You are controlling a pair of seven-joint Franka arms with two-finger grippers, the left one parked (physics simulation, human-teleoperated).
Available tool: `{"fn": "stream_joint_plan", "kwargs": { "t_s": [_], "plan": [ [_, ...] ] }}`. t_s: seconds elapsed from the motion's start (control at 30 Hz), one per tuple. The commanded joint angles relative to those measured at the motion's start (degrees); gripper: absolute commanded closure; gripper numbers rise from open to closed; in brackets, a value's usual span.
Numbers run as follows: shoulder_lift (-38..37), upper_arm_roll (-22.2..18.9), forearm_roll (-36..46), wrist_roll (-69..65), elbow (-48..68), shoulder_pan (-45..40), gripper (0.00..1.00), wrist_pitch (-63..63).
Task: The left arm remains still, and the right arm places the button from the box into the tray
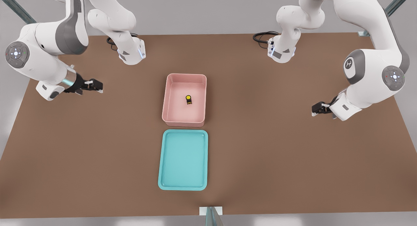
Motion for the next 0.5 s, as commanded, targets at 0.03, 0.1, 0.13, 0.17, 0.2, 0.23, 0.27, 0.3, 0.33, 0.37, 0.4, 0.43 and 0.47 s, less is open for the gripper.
{"fn": "stream_joint_plan", "kwargs": {
  "t_s": [0.03,0.1,0.13,0.17,0.2,0.23,0.27,0.3,0.33,0.37,0.4,0.43,0.47],
  "plan": [
    [-0.02,-0.03,0.33,-0.45,0.12,0.31,0.00,2.08],
    [0.06,1.38,0.86,1.39,1.27,5.58,0.00,2.08],
    [0.06,1.38,0.68,8.77,2.14,10.50,0.00,2.08],
    [1.73,1.38,0.68,13.78,3.72,15.42,0.00,1.99],
    [3.14,1.29,0.51,17.21,5.57,19.38,0.00,1.72],
    [4.02,1.29,0.77,21.17,5.66,22.98,0.00,1.90],
    [4.72,1.29,0.68,25.47,5.75,25.97,0.00,1.99],
    [5.07,1.38,1.29,27.85,6.28,27.73,0.00,2.16],
    [6.22,1.38,2.35,28.11,6.36,29.93,0.00,4.01],
    [6.22,1.55,2.35,33.12,6.19,33.00,0.00,5.86],
    [7.18,1.73,1.91,37.95,6.28,37.13,0.00,5.86],
    [8.50,1.99,2.18,43.76,6.19,41.88,0.00,6.73],
    [9.56,2.08,1.91,44.46,4.52,43.90,0.00,10.42]
  ]
}}
